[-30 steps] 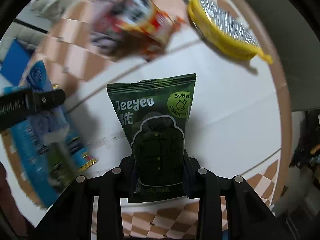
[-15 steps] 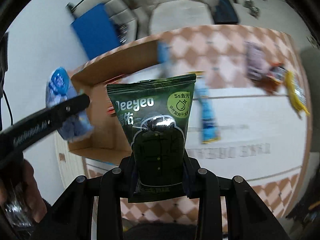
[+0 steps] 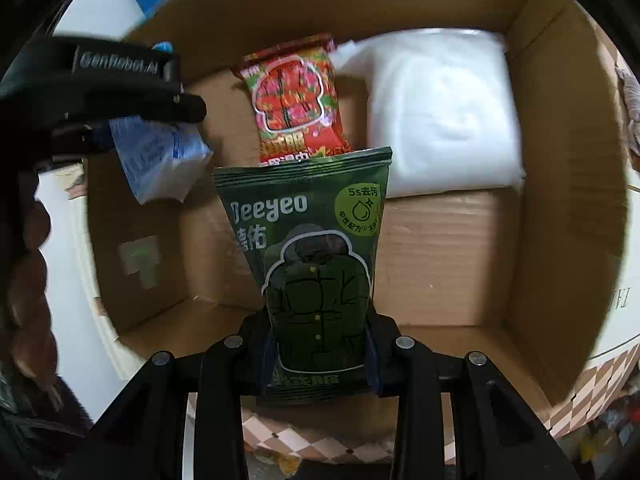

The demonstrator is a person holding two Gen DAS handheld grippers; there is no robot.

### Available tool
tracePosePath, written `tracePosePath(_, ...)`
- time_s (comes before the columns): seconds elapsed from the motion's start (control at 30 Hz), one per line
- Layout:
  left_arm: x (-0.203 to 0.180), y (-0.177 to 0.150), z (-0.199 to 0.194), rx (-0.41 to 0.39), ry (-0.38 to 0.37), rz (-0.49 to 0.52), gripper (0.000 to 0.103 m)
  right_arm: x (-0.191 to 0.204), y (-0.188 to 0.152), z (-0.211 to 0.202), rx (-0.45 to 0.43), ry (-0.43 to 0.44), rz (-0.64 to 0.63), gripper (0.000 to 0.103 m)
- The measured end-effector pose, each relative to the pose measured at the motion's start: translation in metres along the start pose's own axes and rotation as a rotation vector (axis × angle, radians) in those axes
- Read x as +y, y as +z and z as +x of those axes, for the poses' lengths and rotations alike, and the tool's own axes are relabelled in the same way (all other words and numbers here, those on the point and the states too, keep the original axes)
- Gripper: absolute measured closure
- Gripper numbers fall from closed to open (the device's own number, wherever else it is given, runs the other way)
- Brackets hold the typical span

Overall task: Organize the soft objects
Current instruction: 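Place the milk pack and green bag into the box, opening both tools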

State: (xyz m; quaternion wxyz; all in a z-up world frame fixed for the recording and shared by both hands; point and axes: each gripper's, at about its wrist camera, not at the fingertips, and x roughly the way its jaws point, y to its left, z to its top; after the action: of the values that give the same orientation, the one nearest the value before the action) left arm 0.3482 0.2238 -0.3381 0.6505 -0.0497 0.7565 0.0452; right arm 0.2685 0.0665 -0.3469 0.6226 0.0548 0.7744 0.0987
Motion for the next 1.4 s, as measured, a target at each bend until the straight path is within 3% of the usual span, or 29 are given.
tracePosePath(0.23,0.006,0.01,0.028,0.063,-0.023,0.016,0.054,0.009,0.009,0.032,0.041,-0.048,0.009,0.065)
tracePosePath(0.27,0.007,0.01,0.029,0.074,-0.039,0.012,0.052,0.011,0.009,0.034,0.045,-0.053,0.005,0.061)
tracePosePath(0.3,0.008,0.009,0.029,0.084,-0.066,0.005,0.051,0.012,0.009,0.035,0.049,-0.059,-0.003,0.056)
tracePosePath(0.37,0.013,0.005,0.028,0.071,-0.096,0.005,0.046,0.013,0.008,0.03,0.037,-0.057,-0.013,0.014)
tracePosePath(0.5,0.011,-0.006,0.016,0.041,-0.11,0.025,0.033,0.016,0.001,0.012,-0.002,-0.074,-0.039,0.01)
tracePosePath(0.53,0.009,-0.009,0.014,0.038,-0.11,0.031,0.025,0.017,-0.001,0.007,-0.013,-0.081,-0.044,0.007)
tracePosePath(0.57,0.006,-0.012,0.012,0.028,-0.089,0.044,0.008,0.018,-0.002,0.003,-0.025,-0.087,-0.048,0.0)
tracePosePath(0.63,0.004,-0.016,0.007,0.004,-0.056,0.053,0.002,0.018,-0.003,-0.005,-0.053,-0.103,-0.054,0.0)
tracePosePath(0.87,-0.005,-0.041,-0.023,-0.073,-0.043,0.039,0.001,0.012,-0.018,-0.03,-0.117,-0.141,-0.065,0.0)
tracePosePath(1.17,0.006,-0.113,-0.07,-0.208,-0.071,0.003,0.001,0.003,-0.055,-0.07,-0.211,-0.164,-0.1,0.0)
tracePosePath(1.4,0.011,-0.173,-0.105,-0.342,-0.037,-0.028,0.001,-0.004,-0.092,-0.098,-0.295,-0.161,-0.124,0.0)
